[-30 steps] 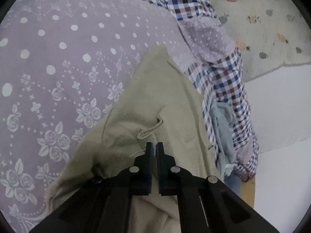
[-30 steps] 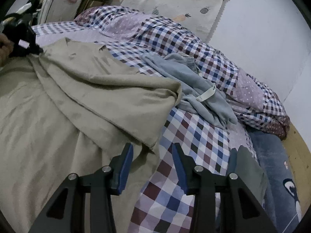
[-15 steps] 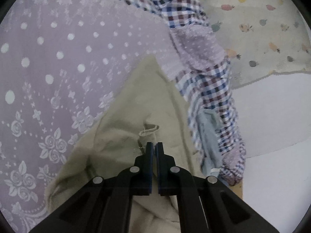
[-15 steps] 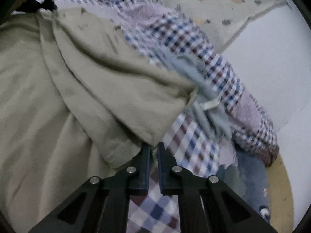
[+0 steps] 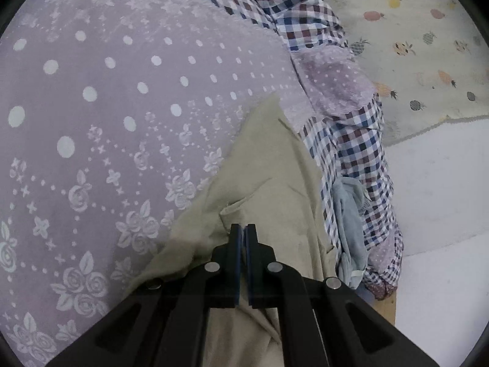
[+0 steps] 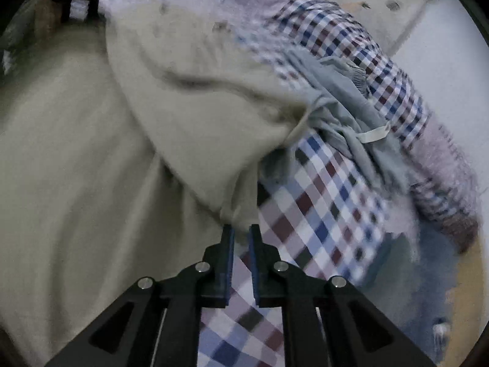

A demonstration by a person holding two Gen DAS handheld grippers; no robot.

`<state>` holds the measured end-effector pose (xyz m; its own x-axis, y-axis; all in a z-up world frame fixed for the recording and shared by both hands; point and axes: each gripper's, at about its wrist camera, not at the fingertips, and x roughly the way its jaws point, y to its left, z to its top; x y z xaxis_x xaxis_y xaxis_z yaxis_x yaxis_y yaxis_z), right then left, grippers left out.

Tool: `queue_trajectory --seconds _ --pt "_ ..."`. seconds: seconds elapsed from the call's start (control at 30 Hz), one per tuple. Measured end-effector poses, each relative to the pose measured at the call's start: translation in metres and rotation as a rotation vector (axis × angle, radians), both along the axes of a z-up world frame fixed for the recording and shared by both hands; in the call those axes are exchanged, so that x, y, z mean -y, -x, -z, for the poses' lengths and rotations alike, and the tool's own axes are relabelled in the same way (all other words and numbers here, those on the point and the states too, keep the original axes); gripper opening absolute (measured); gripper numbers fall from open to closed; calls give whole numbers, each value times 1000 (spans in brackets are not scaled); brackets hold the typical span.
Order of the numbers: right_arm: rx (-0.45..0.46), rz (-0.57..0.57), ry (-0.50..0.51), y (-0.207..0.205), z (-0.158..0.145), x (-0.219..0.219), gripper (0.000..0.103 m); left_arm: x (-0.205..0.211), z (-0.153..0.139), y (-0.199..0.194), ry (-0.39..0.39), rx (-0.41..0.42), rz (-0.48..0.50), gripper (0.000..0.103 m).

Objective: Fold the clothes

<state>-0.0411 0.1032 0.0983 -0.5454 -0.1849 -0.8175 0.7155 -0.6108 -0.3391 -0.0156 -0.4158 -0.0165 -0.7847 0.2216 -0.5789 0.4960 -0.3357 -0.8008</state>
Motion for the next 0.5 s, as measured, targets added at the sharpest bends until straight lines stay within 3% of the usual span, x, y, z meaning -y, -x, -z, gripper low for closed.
queue_trajectory --seconds 0.1,0.17,0.23,0.33,0.47,0.5 --pt "105 87 309 45 -44 -17 18 1 3 -1 -2 4 -1 1" --pt "188 150 455 81 -54 -23 21 3 4 -3 -5 5 -9 1" --pt "264 216 505 111 -47 -21 24 4 4 -5 -5 3 -22 1" --pt "353 283 492 136 -24 -15 24 5 7 -4 -9 4 -21 1" --pt "357 259 505 132 -19 -12 26 5 9 -5 -10 7 -20 1" --pt "349 253 508 128 -20 -12 33 5 9 -5 -12 5 -19 1"
